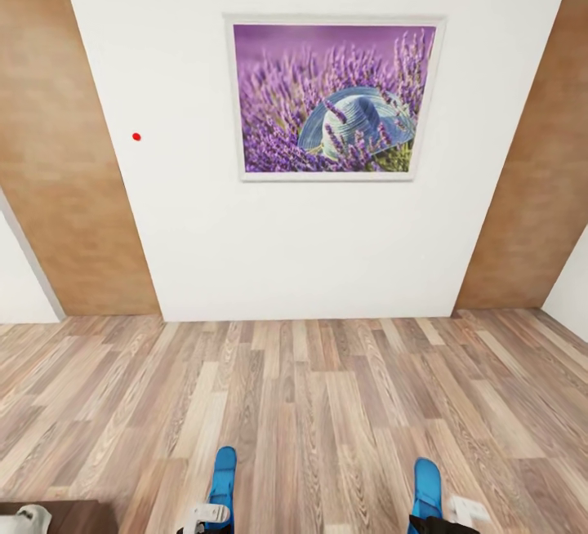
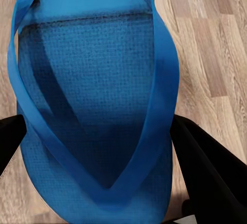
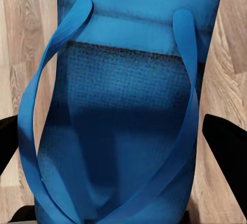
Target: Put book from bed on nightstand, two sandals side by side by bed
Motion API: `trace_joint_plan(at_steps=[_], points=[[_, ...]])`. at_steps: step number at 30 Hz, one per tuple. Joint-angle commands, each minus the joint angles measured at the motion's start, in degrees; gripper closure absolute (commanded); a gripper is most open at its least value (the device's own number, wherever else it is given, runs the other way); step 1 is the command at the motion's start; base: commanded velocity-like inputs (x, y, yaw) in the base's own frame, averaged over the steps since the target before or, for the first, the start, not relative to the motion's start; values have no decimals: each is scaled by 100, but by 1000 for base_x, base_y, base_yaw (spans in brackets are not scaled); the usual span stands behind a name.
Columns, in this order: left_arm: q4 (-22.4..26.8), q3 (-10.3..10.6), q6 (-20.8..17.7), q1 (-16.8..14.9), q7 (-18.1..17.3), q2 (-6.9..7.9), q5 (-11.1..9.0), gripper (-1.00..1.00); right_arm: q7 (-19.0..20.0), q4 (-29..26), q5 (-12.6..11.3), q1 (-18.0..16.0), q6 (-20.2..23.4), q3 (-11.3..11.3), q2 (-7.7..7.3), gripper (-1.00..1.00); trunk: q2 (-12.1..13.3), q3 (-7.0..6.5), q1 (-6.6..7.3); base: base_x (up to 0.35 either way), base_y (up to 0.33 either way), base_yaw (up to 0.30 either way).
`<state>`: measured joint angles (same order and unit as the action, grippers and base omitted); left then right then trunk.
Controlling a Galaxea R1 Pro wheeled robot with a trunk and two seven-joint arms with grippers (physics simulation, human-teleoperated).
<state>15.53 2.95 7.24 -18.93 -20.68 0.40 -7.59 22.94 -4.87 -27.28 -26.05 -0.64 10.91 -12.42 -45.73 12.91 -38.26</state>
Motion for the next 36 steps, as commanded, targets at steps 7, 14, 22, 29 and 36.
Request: trace_joint_plan(at_steps=[7,14,22,29,36], points=[[-6,30,14,-5,-15,4,-59,100,17,3,-58,-5,-7,42,-4,100,-5,8,-4,325,0,0],[-6,30,14,-5,-15,4,-59,100,17,3,-51,-5,-7,42,-5,100,-5,8,-4,325,0,2],[-6,30,14,-5,-15,4,-59,100,17,3,-49,-5,-7,42,-5,100,-5,8,-4,326,0,169],[-6,30,14,-5,-15,4,-59,100,17,3,-49,-5,-7,42,-5,100,-5,8,-4,325,0,92],[-6,30,14,-5,-15,4,-61,100,17,3,-49,-5,-7,42,-2,100,-5,8,-4,325,0,6]])
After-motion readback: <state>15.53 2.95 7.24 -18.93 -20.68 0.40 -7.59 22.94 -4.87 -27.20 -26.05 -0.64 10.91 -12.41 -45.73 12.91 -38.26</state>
